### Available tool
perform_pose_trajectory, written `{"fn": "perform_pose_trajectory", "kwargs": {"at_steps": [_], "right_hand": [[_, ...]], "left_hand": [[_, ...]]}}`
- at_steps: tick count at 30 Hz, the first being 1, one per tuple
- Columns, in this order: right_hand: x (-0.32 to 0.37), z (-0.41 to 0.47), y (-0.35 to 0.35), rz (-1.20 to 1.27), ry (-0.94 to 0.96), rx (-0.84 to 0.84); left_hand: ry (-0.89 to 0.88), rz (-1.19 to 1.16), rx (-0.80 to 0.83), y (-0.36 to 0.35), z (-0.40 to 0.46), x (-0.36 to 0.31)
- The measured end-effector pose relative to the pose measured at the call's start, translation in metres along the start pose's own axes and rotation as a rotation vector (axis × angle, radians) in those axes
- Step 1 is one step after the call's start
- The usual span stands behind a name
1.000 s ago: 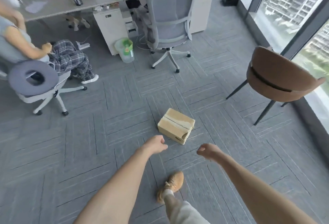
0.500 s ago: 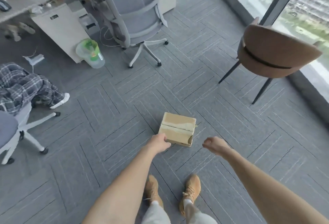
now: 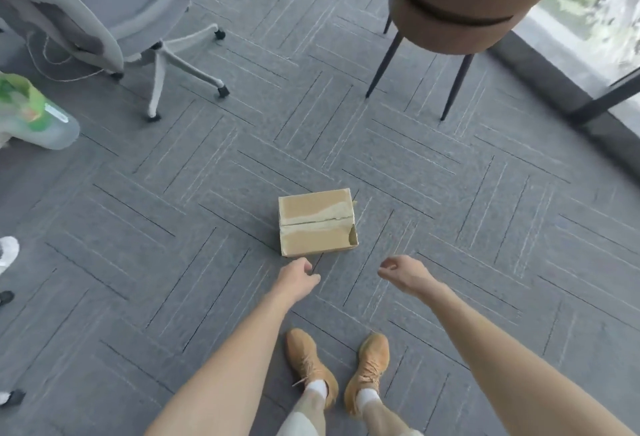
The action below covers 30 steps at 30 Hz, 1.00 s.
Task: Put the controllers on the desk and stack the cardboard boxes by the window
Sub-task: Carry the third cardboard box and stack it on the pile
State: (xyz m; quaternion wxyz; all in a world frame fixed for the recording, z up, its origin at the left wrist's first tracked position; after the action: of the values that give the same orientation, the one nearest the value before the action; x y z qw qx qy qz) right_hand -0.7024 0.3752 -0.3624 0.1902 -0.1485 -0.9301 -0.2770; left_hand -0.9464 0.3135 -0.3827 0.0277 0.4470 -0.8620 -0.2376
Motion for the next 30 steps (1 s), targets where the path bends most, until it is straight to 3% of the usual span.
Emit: {"fn": "perform_pose_trajectory", "kwargs": {"at_steps": [18,24,30], "right_hand": [[-0.190,0.331,-0.185,0.057,-0.040,-0.014],[-0.232,0.417,-0.207,0.086,-0.055,-0.114],[-0.227,0.453,-0.212,0.313,0.160,-0.235]], "left_hand": [[0.181,-0.097,-0.059,-0.193,0.357,0.098],[0.329,-0.463,-0.183,-0.202,0.456,0.142],[0.117,-0.863,-0.387,-0.177,0.487,0.144]]}}
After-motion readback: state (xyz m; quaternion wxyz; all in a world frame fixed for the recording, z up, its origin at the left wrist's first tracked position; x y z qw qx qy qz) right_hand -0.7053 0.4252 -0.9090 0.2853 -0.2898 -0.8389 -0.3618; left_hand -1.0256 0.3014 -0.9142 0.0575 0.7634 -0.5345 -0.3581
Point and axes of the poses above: each hand's wrist, its own z-axis towards the middle knuckle, its own y-axis out of the back of the hand, x = y × z, the point moved 9 cm from there along z, towards the middle knuckle, and after that the axes turned 11 degrees about y, right-handed, at the moved point
